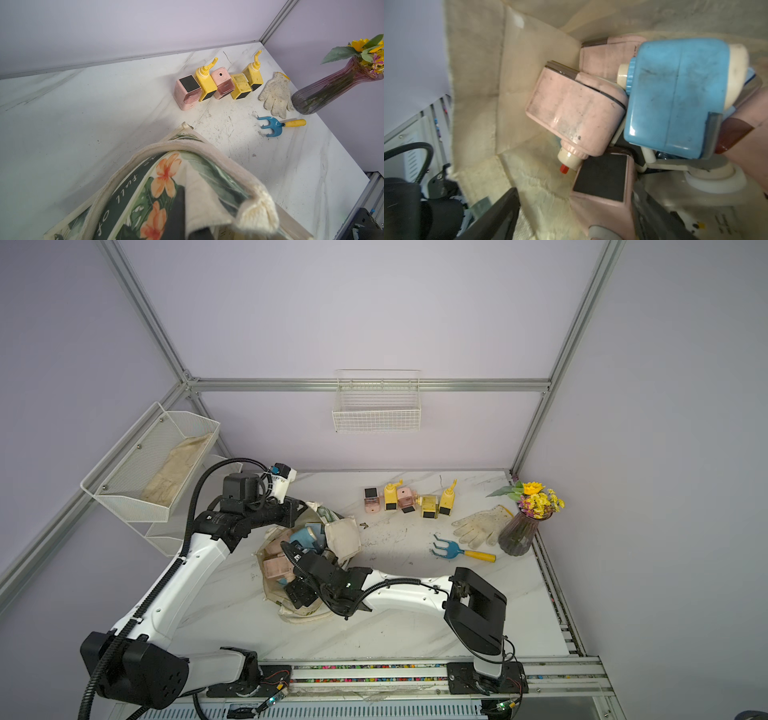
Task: Take out the pencil sharpeners from the tote bags
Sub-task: Pick up the pencil sharpener from the canvas bag.
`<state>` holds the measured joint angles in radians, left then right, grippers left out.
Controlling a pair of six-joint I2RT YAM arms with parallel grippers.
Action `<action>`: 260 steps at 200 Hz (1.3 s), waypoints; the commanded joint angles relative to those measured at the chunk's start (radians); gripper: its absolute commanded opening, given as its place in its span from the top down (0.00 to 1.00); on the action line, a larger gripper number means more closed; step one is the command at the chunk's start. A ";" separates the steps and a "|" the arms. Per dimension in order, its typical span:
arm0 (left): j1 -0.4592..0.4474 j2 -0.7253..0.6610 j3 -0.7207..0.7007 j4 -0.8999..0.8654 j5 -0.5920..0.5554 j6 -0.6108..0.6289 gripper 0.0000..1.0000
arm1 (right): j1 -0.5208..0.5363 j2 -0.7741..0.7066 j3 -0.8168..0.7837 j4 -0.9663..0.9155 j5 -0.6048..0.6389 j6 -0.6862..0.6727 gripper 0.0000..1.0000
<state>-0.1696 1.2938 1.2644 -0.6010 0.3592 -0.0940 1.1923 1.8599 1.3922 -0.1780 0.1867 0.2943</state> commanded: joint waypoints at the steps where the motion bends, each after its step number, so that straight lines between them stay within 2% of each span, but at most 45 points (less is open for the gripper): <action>1: 0.000 -0.048 0.012 0.070 0.002 -0.004 0.98 | 0.002 0.034 0.057 -0.133 0.106 0.037 0.13; 49: 0.002 -0.048 0.012 0.069 0.000 0.002 0.98 | 0.001 0.129 0.120 -0.240 0.179 0.042 0.18; 90: 0.006 -0.049 0.010 0.069 0.003 0.007 0.98 | 0.001 0.190 0.136 -0.238 0.140 0.009 0.21; 131: 0.007 -0.048 0.010 0.066 0.002 0.011 0.97 | 0.001 0.227 0.180 -0.277 0.191 0.000 0.35; 186: 0.008 -0.045 0.010 0.064 0.001 0.014 0.97 | 0.001 0.215 0.179 -0.342 0.216 -0.040 0.34; 194: 0.008 -0.045 0.010 0.064 0.001 0.014 0.97 | 0.001 0.216 0.181 -0.339 0.217 -0.041 0.38; 219: 0.009 -0.044 0.009 0.062 -0.004 0.015 0.97 | 0.004 0.205 0.189 -0.330 0.207 -0.042 0.57; 260: 0.009 -0.045 0.010 0.062 -0.003 0.015 0.96 | 0.003 0.108 0.169 -0.237 0.178 -0.080 0.67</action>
<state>-0.1707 1.2907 1.2644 -0.6079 0.3588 -0.0860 1.2026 2.0415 1.5841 -0.4038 0.3717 0.2432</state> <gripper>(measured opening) 0.048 0.580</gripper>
